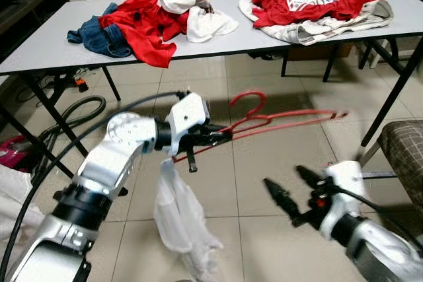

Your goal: Hang hanger

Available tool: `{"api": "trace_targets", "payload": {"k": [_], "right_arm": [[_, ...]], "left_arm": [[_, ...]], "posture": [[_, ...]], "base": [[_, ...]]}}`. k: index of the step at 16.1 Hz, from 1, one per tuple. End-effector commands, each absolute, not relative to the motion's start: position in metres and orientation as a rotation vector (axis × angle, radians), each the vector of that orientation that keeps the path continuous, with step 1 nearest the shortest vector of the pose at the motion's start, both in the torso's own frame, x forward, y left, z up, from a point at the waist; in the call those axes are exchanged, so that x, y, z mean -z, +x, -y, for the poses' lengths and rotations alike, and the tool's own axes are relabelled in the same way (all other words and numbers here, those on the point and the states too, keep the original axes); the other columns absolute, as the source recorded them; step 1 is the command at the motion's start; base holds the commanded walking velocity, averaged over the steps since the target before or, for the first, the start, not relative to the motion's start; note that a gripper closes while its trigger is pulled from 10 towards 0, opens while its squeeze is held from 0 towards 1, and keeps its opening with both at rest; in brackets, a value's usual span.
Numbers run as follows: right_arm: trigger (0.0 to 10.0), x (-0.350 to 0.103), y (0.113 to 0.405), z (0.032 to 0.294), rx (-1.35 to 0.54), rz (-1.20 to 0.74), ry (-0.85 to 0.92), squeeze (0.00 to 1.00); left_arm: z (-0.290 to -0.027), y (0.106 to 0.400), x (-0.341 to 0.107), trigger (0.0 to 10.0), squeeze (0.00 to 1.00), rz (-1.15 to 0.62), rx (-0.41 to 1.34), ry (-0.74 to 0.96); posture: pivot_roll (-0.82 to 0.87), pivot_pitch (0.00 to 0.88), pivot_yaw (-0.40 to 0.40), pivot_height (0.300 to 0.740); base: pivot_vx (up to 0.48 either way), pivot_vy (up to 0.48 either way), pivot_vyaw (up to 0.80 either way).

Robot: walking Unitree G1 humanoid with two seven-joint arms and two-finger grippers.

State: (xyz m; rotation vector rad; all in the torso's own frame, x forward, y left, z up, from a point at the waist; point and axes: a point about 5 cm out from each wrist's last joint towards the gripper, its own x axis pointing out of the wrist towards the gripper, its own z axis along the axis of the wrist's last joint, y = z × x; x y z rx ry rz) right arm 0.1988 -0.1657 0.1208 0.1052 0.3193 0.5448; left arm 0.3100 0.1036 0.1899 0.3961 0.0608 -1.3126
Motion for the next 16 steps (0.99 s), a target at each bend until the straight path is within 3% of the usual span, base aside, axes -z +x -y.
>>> {"api": "trace_targets", "payload": {"k": [1,6,11,13,16], "right_arm": [[10.0,-0.121,0.202,0.163,-0.597,-0.305,0.116,1.0],[10.0,-0.122,0.228,0.153,-0.773,-0.261,0.09,1.0],[10.0,-0.137,0.259,0.134,-0.891,-0.159,0.132,1.0],[10.0,-0.142,0.265,0.128,-0.954,-0.129,0.124,0.0],[10.0,-0.147,0.281,0.122,-0.95,-0.095,0.091,0.0]], "left_arm": [[-0.105,0.311,-0.205,10.0,0.0,-0.026,1.326,0.401],[-0.102,0.311,-0.244,10.0,0.0,0.036,1.41,0.373],[-0.091,0.293,-0.271,10.0,0.0,0.086,1.551,0.312],[-0.089,0.29,-0.277,10.0,0.0,0.094,1.57,0.292],[-0.086,0.287,-0.279,10.0,0.0,0.094,1.581,0.277]], "posture": [[-0.02,0.062,0.13,0.74],[0.01,0.07,0.124,0.74],[0.04,0.083,0.123,0.74],[0.05,0.085,0.125,0.74],[0.06,0.09,0.128,0.74]], "base": [[0.0,0.0,0.0],[0.0,0.0,0.0],[0.0,0.0,0.0],[0.0,0.0,0.0],[0.0,0.0,0.0]]}}
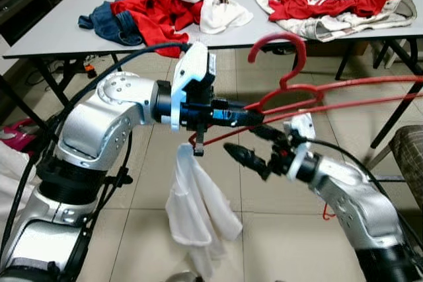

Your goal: Hang hanger

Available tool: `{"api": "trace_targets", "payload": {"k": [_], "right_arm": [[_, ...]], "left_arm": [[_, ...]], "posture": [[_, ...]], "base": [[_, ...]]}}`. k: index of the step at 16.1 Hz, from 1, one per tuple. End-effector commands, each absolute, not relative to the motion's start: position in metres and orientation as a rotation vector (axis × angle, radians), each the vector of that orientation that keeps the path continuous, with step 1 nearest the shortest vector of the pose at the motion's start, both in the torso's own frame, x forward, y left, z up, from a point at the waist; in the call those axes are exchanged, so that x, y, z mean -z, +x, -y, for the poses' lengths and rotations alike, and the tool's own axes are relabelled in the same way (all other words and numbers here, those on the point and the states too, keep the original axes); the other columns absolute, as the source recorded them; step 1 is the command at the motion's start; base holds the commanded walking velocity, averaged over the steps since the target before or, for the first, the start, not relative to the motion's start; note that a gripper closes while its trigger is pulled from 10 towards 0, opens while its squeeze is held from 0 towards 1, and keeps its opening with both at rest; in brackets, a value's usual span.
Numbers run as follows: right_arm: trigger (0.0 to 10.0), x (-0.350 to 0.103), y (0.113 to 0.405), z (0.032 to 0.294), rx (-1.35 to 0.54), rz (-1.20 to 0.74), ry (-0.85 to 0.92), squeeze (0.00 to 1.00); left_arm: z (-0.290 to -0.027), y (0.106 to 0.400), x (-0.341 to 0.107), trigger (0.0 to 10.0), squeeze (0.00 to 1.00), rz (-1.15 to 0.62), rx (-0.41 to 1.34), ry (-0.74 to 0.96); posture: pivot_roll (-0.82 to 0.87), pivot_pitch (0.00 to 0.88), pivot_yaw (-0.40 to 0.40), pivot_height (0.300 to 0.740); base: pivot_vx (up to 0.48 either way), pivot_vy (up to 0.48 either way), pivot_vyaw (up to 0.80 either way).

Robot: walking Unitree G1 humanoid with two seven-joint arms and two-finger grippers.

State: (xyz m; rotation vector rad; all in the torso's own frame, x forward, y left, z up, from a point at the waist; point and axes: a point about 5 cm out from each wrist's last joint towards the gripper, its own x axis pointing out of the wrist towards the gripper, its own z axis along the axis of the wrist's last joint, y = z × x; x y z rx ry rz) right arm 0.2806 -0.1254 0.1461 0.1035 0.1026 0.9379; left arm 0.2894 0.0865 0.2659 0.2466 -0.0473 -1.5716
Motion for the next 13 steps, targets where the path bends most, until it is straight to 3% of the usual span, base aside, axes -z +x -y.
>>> {"api": "trace_targets", "payload": {"k": [1,2,6,9,13], "right_arm": [[10.0,-0.146,0.284,0.122,-0.935,-0.097,0.088,0.0],[10.0,-0.136,0.294,0.126,-0.83,-0.137,0.043,0.0],[10.0,-0.12,0.31,0.12,-0.73,-0.187,-0.007,0.0],[10.0,-0.11,0.307,0.098,-0.842,-0.198,-0.043,0.0],[10.0,-0.106,0.272,0.089,-1.112,-0.196,-0.013,0.0]], "left_arm": [[-0.085,0.286,-0.28,10.0,0.0,0.095,1.583,0.273],[-0.084,0.284,-0.282,10.0,0.0,0.1,1.589,0.252],[-0.082,0.282,-0.29,10.0,0.0,0.123,1.607,0.196],[-0.081,0.284,-0.292,10.0,0.0,0.121,1.599,0.201],[-0.084,0.29,-0.295,10.0,0.0,0.131,1.544,0.211]], "posture": [[0.06,0.09,0.128,0.74],[0.06,0.097,0.127,0.74],[0.06,0.105,0.134,0.74],[0.07,0.107,0.132,0.74],[0.08,0.112,0.132,0.74]], "base": [[0.0,0.0,0.0],[0.0,0.0,0.0],[0.0,0.0,0.0],[0.0,0.0,0.0],[0.0,0.0,0.0]]}}
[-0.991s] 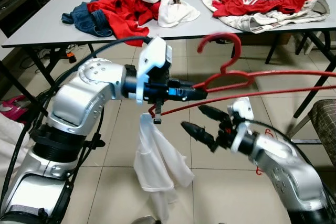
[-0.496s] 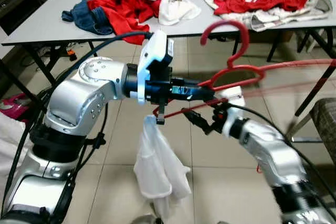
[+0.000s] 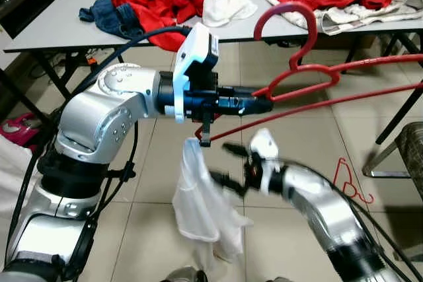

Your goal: Hang hanger

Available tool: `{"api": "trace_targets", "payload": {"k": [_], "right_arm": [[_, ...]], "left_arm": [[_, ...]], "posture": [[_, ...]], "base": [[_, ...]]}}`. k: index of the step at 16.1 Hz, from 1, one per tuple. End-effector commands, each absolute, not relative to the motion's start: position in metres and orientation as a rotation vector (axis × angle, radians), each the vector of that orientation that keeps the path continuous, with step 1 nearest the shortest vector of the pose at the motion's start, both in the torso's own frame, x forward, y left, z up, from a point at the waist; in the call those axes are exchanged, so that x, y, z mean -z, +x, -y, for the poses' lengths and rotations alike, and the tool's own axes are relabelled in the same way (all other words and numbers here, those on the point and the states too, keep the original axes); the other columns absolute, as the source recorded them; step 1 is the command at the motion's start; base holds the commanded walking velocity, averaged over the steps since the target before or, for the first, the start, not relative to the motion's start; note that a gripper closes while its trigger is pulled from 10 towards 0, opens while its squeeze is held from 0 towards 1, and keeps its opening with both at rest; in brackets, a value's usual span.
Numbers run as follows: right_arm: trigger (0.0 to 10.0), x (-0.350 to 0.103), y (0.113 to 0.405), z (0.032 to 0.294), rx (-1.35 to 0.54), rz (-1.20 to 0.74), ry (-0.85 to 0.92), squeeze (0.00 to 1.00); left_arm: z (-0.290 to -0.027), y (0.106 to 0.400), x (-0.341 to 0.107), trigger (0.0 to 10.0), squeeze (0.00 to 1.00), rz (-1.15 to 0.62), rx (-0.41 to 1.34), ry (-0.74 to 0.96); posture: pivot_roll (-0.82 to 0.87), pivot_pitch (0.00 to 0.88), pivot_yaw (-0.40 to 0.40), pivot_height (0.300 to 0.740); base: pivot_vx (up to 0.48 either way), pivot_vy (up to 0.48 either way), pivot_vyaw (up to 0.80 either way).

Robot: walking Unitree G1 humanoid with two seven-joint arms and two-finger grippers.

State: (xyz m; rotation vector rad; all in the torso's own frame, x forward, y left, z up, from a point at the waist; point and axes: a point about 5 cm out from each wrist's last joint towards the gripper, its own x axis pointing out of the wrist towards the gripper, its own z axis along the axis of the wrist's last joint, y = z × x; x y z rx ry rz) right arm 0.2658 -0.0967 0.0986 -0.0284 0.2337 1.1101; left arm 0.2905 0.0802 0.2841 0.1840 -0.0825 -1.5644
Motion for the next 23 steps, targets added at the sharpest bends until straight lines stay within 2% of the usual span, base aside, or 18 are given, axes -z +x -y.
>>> {"api": "trace_targets", "payload": {"k": [1,4,6,10,13,15,19,23], "right_arm": [[10.0,-0.104,0.258,0.094,-1.183,-0.221,-0.017,0.0],[10.0,-0.102,0.23,0.103,-1.307,-0.273,-0.043,0.0],[10.0,-0.108,0.226,0.107,-1.294,-0.253,-0.063,0.0],[10.0,-0.136,0.246,0.128,-1.114,-0.131,0.045,0.0],[10.0,-0.144,0.26,0.147,-1.017,-0.112,0.053,0.0],[10.0,-0.143,0.273,0.142,-0.967,-0.106,0.084,0.0],[10.0,-0.152,0.292,0.117,-0.991,-0.044,0.128,0.0],[10.0,-0.161,0.291,0.106,-1.129,-0.003,0.145,0.0]], "left_arm": [[-0.086,0.292,-0.298,10.0,0.0,0.137,1.533,0.207],[-0.09,0.296,-0.302,10.0,0.0,0.145,1.517,0.214],[-0.092,0.298,-0.303,10.0,0.0,0.146,1.512,0.221],[-0.091,0.294,-0.304,10.0,0.0,0.134,1.561,0.226],[-0.087,0.291,-0.305,10.0,0.0,0.138,1.593,0.22],[-0.08,0.286,-0.307,10.0,0.0,0.152,1.624,0.193],[-0.071,0.281,-0.307,10.0,0.0,0.162,1.658,0.172],[-0.068,0.28,-0.309,10.0,0.0,0.167,1.662,0.173]], "posture": [[0.08,0.114,0.134,0.74],[0.08,0.118,0.141,0.74],[0.08,0.121,0.151,0.74],[0.09,0.118,0.151,0.74],[0.09,0.115,0.149,0.74],[0.09,0.115,0.148,0.74],[0.1,0.116,0.145,0.74],[0.11,0.112,0.127,0.74]], "base": [[0.0,0.0,0.0],[0.0,0.0,0.0],[0.0,0.0,0.0],[0.0,0.0,0.0],[0.0,0.0,0.0],[0.0,0.0,0.0],[0.0,0.0,0.0],[0.0,0.0,0.0]]}}
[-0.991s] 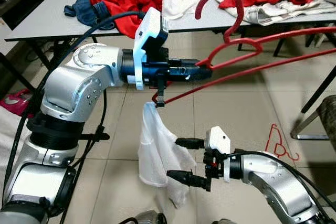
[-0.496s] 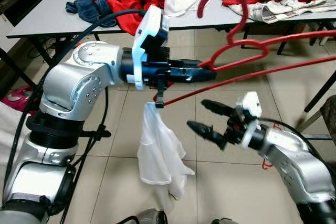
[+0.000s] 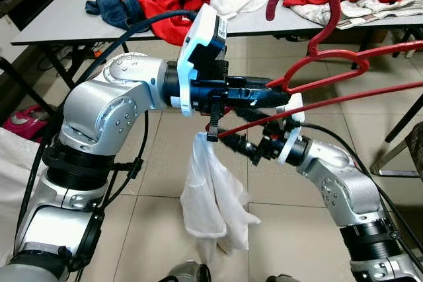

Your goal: Hang hanger

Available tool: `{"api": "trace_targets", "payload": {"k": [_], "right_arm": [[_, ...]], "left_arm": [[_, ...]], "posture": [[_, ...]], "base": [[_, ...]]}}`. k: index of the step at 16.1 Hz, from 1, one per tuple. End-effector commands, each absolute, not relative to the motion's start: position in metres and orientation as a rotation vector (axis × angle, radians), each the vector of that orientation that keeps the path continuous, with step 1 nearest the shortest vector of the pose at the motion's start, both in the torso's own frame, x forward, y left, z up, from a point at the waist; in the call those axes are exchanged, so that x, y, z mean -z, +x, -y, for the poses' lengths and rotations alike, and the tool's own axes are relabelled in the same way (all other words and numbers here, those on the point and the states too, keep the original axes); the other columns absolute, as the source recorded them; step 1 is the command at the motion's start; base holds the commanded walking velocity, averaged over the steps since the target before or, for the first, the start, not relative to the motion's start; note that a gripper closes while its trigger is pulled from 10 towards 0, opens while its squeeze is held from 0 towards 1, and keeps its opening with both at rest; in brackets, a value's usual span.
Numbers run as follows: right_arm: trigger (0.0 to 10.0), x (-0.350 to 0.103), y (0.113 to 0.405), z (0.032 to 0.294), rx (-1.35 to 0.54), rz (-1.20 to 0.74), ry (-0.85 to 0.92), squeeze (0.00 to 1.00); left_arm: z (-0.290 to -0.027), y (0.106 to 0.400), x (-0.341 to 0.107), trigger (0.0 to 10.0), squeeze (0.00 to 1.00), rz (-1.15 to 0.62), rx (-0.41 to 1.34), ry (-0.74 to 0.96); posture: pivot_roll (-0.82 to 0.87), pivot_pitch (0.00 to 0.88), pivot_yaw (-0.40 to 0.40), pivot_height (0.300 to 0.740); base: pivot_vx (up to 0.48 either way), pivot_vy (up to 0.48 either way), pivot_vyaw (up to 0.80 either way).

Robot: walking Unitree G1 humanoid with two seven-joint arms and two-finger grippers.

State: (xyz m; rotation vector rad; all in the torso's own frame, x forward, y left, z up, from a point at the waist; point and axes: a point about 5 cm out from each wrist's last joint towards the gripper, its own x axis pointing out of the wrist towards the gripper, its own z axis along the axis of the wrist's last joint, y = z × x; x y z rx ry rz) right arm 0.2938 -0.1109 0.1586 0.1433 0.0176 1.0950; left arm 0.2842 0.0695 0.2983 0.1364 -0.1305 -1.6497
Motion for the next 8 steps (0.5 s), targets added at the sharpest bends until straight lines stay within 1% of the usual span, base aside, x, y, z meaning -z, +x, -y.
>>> {"api": "trace_targets", "payload": {"k": [1,3,6,8], "right_arm": [[10.0,-0.161,0.288,0.105,-1.164,-0.007,0.144,0.0],[10.0,-0.158,0.286,0.105,-1.192,-0.019,0.13,0.0],[10.0,-0.155,0.295,0.104,-1.165,-0.024,0.118,0.0],[10.0,-0.158,0.299,0.103,-1.184,-0.02,0.113,0.0]], "left_arm": [[-0.069,0.281,-0.309,10.0,0.0,0.168,1.66,0.171],[-0.069,0.281,-0.309,10.0,0.0,0.168,1.659,0.169],[-0.068,0.279,-0.308,10.0,0.0,0.17,1.667,0.16],[-0.066,0.277,-0.307,10.0,0.0,0.175,1.671,0.152]], "posture": [[0.11,0.112,0.127,0.74],[0.11,0.108,0.123,0.74],[0.1,0.107,0.12,0.74],[0.1,0.101,0.105,0.74]], "base": [[0.0,0.0,0.0],[0.0,0.0,0.0],[0.0,0.0,0.0],[0.0,0.0,0.0]]}}
